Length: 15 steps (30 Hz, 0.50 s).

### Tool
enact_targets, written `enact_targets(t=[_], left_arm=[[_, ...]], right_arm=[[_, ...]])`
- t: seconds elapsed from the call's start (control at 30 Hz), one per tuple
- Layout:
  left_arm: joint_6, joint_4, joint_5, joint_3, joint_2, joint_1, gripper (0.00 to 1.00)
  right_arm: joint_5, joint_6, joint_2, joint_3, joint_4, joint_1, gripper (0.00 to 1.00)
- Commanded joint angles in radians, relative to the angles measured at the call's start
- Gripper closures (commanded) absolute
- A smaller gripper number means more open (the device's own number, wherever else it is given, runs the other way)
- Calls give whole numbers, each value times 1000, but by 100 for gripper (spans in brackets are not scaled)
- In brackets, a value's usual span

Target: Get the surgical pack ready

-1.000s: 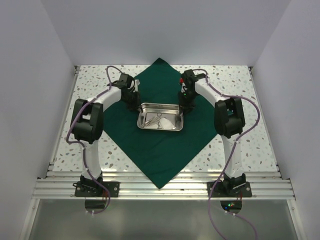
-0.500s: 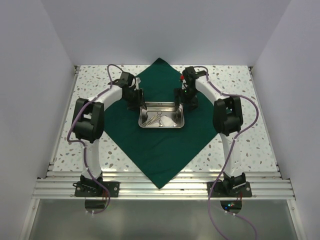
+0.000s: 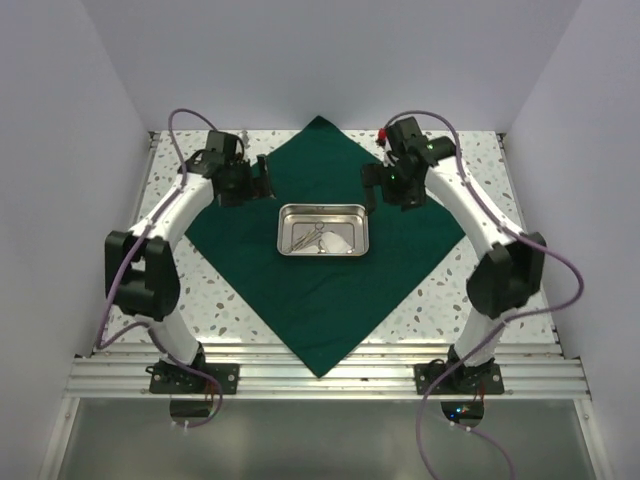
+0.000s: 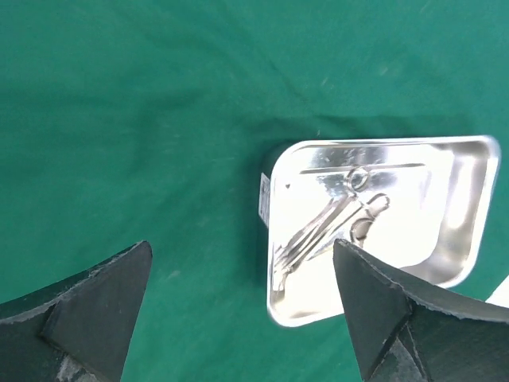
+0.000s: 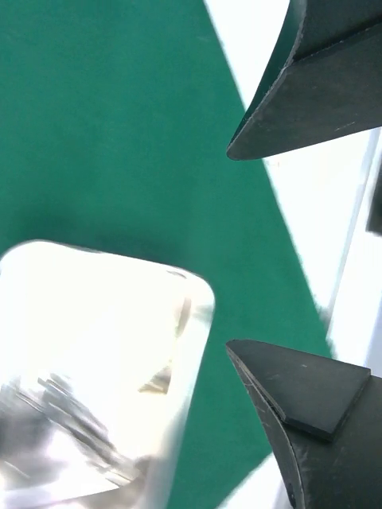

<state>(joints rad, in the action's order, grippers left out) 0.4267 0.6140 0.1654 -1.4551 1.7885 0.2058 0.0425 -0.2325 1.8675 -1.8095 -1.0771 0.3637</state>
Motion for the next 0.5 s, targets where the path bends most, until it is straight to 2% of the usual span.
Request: enact_targets(t=[0.0, 0.03, 0.1, 0.13, 0.2, 0.23, 0.33, 0.37, 0.47], left_arm=[[12, -46, -75, 71, -151, -9, 0], [23, -63, -85, 93, -211, -11, 0], [66, -82, -90, 142, -274, -13, 0], [79, -95, -99, 188, -328, -16, 0], [109, -96, -99, 231, -366, -22, 0], [113, -74, -98, 237, -385, -26, 0], [122, -22, -110, 245, -406, -26, 0], [126, -16, -116, 248, -414, -26, 0], [133, -3, -132, 265, -439, -26, 0]], right_arm=[[28, 58, -178, 174, -47, 124, 1], [34, 68, -215, 217, -49, 218, 1], [51, 68, -303, 303, -35, 329, 3], [60, 59, -329, 397, -20, 440, 5], [88, 26, -390, 525, 38, 547, 16], [100, -6, -402, 561, 60, 645, 21], [92, -54, -413, 628, 106, 824, 30], [91, -70, -406, 641, 143, 858, 38], [83, -111, -352, 657, 219, 968, 42]])
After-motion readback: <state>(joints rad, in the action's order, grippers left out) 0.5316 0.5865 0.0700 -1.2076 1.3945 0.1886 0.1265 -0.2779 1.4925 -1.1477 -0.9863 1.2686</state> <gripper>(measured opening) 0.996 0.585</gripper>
